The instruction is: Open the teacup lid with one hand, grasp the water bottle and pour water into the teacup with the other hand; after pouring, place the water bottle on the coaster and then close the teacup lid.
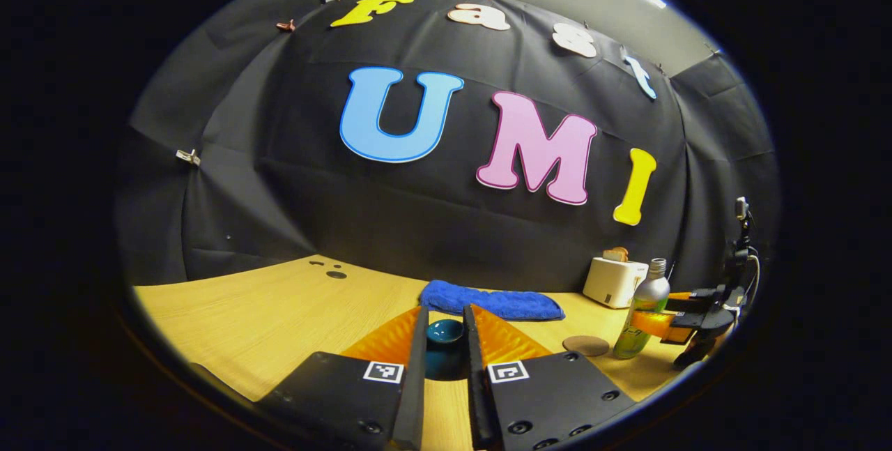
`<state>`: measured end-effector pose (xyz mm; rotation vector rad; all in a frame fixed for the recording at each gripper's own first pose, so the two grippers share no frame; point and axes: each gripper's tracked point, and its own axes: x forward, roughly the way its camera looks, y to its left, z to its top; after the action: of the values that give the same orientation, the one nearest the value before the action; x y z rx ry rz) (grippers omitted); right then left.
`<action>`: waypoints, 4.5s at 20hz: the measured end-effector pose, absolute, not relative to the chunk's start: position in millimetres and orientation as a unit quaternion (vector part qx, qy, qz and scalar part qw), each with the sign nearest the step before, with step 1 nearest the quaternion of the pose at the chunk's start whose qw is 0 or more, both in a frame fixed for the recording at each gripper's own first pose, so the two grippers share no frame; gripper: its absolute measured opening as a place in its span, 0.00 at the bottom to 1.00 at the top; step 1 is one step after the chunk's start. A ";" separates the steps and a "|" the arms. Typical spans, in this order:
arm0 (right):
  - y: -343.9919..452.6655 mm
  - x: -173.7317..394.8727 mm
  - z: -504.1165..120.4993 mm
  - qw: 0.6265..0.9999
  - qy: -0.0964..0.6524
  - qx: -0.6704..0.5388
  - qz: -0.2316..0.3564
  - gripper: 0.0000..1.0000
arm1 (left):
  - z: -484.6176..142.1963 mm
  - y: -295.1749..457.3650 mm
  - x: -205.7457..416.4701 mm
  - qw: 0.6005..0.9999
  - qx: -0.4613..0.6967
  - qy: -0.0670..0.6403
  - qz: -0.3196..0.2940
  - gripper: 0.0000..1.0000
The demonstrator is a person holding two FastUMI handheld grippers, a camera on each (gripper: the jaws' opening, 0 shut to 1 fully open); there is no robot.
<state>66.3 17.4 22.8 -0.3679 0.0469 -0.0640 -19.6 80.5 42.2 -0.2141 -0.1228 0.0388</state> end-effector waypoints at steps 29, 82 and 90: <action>106.5 131.1 -21.1 0.658 0.046 -0.749 0.064 0.78 | 22.9 128.3 -24.2 0.987 -0.153 -0.042 0.035 0.30; 135.9 127.5 9.8 0.382 -0.091 -0.920 0.017 0.78 | 20.2 133.1 -24.0 0.982 -0.183 -0.040 0.021 0.30; 141.6 106.1 -34.2 0.793 0.015 -0.601 0.102 0.78 | 19.8 131.5 -23.6 0.983 -0.176 -0.039 0.026 0.30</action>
<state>106.1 141.6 -34.2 -1.2921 0.0316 0.2187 -23.6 131.5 19.8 -0.3534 -0.0788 0.0526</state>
